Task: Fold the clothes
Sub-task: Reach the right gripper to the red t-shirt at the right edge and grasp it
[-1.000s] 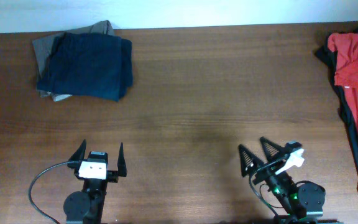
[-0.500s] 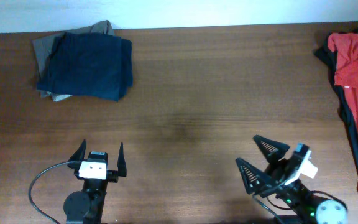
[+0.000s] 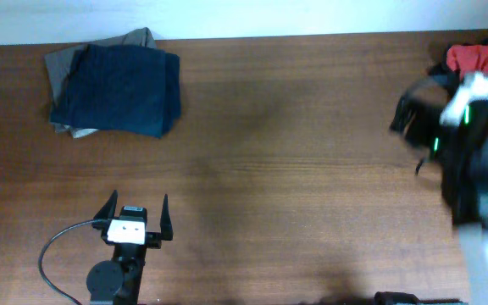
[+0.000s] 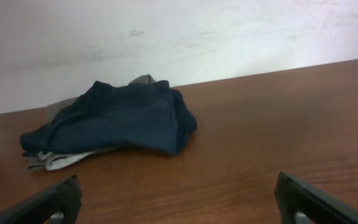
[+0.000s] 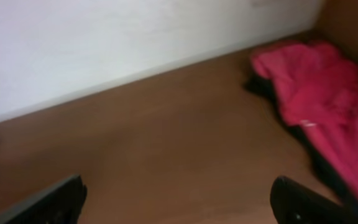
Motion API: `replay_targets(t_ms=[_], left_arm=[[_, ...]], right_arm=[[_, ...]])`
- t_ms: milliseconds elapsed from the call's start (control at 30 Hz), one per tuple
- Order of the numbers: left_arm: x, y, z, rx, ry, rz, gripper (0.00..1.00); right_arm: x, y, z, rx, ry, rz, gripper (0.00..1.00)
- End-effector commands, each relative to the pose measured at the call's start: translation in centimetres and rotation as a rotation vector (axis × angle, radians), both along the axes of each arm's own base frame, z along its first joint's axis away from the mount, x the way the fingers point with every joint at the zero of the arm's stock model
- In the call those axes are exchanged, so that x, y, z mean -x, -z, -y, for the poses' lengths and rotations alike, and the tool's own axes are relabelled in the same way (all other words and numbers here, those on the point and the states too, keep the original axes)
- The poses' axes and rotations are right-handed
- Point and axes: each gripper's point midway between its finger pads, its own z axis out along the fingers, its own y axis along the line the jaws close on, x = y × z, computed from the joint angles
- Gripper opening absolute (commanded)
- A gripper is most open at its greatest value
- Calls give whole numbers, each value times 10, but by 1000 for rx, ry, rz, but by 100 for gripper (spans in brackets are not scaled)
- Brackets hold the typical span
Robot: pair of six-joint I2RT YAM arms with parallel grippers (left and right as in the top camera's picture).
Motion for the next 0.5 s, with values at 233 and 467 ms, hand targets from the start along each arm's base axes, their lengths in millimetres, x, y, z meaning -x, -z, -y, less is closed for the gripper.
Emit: replay_targets(t_ms=[233, 467], left_arm=[[0, 2, 0, -17, 1, 1, 99], [0, 2, 0, -16, 1, 0, 99]], right_arm=[[-86, 88, 143, 62, 261, -401, 99], [-104, 154, 204, 29, 351, -441, 99]])
